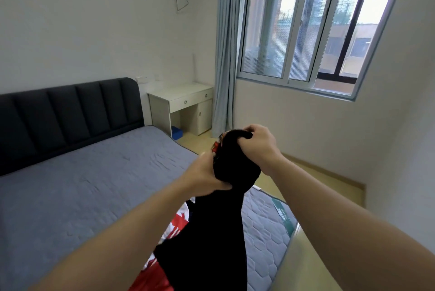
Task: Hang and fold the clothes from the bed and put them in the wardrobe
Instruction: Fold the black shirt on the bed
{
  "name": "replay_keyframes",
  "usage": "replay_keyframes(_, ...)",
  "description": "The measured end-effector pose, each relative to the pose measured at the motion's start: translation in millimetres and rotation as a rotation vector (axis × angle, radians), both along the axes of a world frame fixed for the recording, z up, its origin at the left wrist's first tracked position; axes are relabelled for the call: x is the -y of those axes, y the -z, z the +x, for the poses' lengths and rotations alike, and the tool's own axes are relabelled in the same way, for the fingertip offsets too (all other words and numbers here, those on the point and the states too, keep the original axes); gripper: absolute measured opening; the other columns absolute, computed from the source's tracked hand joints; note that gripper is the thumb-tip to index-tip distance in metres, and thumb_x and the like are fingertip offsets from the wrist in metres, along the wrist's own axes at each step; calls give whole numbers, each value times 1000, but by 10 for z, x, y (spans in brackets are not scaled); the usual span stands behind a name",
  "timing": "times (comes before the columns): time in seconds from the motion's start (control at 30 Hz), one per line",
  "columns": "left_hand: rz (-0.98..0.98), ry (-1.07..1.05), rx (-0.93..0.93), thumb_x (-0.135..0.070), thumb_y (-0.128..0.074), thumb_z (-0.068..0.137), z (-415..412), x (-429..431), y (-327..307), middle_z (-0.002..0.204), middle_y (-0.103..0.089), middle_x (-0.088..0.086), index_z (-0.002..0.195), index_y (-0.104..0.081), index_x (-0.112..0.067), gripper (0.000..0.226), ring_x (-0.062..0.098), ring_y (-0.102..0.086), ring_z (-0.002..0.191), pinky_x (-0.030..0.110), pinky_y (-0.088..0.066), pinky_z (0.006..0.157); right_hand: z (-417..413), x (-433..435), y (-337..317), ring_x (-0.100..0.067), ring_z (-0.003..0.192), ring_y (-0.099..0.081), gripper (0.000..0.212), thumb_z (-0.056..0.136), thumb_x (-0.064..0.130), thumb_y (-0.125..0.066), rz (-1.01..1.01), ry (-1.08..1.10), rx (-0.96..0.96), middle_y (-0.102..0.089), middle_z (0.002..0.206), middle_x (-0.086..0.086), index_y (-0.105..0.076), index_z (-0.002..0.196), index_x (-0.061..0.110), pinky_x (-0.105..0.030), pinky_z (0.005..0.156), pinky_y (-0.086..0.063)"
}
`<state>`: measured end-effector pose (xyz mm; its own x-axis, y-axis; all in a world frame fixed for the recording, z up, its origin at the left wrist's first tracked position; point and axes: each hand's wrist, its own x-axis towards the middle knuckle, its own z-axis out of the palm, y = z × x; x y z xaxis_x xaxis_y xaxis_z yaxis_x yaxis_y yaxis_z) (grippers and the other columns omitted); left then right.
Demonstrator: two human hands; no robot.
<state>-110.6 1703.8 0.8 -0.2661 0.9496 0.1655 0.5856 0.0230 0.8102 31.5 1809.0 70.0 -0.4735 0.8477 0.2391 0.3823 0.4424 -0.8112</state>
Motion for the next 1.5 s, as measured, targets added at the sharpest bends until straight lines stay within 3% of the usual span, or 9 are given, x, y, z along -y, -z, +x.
replay_keyframes(0.2,-60,-247,-29,-19,-72,86,-246,18,310,101,-65,-4,116,-51,-26,38,15,-63,93,30,-54,75,140,-94,-172,-25,87,-57,52,75,26,-77,311,-132,723,-57,100,-3,-46,117,24,-41,74,-57)
replay_keyframes(0.4,15,-378,214,-15,-57,93,-169,-224,192,96,-68,5,101,-59,-21,10,23,-64,94,43,-55,84,212,-141,-202,-24,78,-59,44,83,56,-66,524,-214,820,-57,91,0,-45,106,25,-39,67,-55)
replay_keyframes(0.63,142,-186,-103,-22,-87,62,183,-435,484,109,-52,-2,110,-55,-23,57,10,-57,96,14,-46,71,457,-511,-400,-27,75,-54,18,78,22,-65,699,-104,978,-51,81,2,-53,91,22,-31,56,-39)
replay_keyframes(0.93,-111,-354,-362,-32,-64,89,383,-684,1079,108,-52,2,125,-49,-18,41,21,-57,89,30,-46,69,922,-1335,-327,-23,63,-52,7,77,5,-59,240,235,461,-55,78,-10,-55,74,10,-25,51,-36)
replay_keyframes(1.13,-539,-429,-87,-27,-64,72,246,-1137,1209,63,-48,4,67,-46,-14,22,21,-47,56,24,-36,47,1094,-2002,-163,-34,88,-57,28,77,6,-61,66,415,284,-56,95,-11,-51,103,9,-36,73,-47)
replay_keyframes(1.2,-638,-496,79,-14,-64,79,161,-1393,1255,78,-58,13,80,-57,-8,9,28,-58,68,28,-49,53,1092,-2305,-104,-37,95,-58,31,80,6,-56,47,465,229,-58,103,-14,-49,110,8,-39,79,-49)
replay_keyframes(1.3,-699,-590,133,-8,-46,99,-140,-1843,1404,132,-61,18,130,-59,1,35,32,-60,122,29,-52,85,1078,-2793,-109,-41,103,-59,41,82,5,-51,54,555,139,-60,115,-20,-46,123,6,-43,87,-49)
replay_keyframes(1.4,-587,-680,294,-7,-40,105,-340,-2324,1445,141,-55,23,140,-50,5,39,35,-56,128,25,-46,57,963,-3284,-169,-41,102,-60,49,84,5,-50,83,574,135,-60,116,-20,-39,132,7,-45,87,-50)
replay_keyframes(1.5,-517,-736,415,-5,-40,103,-507,-2870,1331,137,-57,25,138,-51,7,39,37,-60,123,29,-50,63,791,-3693,-225,-40,102,-60,45,83,7,-51,80,548,183,-61,114,-18,-42,128,9,-46,88,-52)
